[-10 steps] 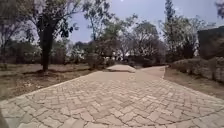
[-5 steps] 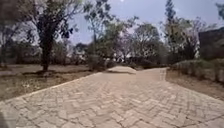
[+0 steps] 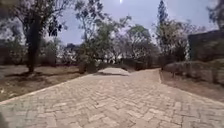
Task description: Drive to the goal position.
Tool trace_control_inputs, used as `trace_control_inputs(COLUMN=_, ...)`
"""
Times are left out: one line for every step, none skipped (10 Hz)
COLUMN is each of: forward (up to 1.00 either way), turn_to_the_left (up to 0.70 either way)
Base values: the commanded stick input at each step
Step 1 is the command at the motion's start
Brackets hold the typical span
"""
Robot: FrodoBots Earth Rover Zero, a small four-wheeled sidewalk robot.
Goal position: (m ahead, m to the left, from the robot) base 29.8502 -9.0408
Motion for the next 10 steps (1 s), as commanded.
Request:
trace_control_inputs(forward=1.0, turn_to_the_left=0.0)
trace_control_inputs(forward=1.0, turn_to_the_left=0.0)
trace_control_inputs(forward=1.0, turn_to_the_left=0.0)
trace_control_inputs(forward=1.0, turn_to_the_left=0.0)
trace_control_inputs(forward=1.0, turn_to_the_left=0.0)
trace_control_inputs(forward=1.0, turn_to_the_left=0.0)
trace_control_inputs(forward=1.0, turn_to_the_left=0.0)
trace_control_inputs(forward=1.0, turn_to_the_left=0.0)
trace_control_inputs(forward=1.0, turn_to_the_left=0.0)
trace_control_inputs(forward=1.0, turn_to_the_left=0.0)
